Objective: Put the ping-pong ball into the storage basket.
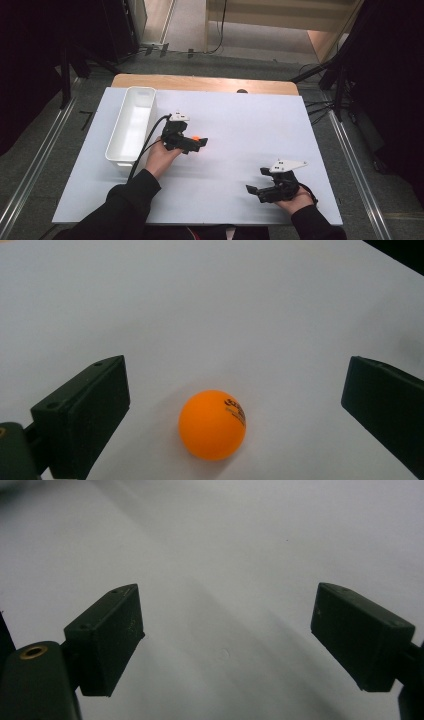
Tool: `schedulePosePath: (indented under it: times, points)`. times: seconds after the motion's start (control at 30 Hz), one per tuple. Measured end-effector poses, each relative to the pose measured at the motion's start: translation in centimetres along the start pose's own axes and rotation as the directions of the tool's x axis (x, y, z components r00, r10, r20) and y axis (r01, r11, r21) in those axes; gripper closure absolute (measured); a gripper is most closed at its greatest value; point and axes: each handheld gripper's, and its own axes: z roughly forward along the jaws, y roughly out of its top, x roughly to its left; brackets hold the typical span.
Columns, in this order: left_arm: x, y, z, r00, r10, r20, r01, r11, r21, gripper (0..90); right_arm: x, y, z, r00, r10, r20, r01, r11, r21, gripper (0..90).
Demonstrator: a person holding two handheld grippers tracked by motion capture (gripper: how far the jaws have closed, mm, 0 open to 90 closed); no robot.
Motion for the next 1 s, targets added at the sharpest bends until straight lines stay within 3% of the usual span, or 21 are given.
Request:
schedulePosePath:
  times: [0.2, 1.0]
  points:
    - [0.1, 0.2, 0.6, 0.9997, 0.006, -0.025, -0.006, 1.0, -0.006, 0.0, 0.0, 0.0, 0.0, 1.0, 0.003, -0.003, -0.003, 1.0, 0.004, 12.3]
    - [0.4, -0.5, 1.3, 0.9998, 0.007, -0.02, -0.006, 1.0, 0.004, 0.0, 0.1, 0.0, 0.1, 1.0, -0.003, -0.004, 0.003, 1.0, 0.006, 12.3]
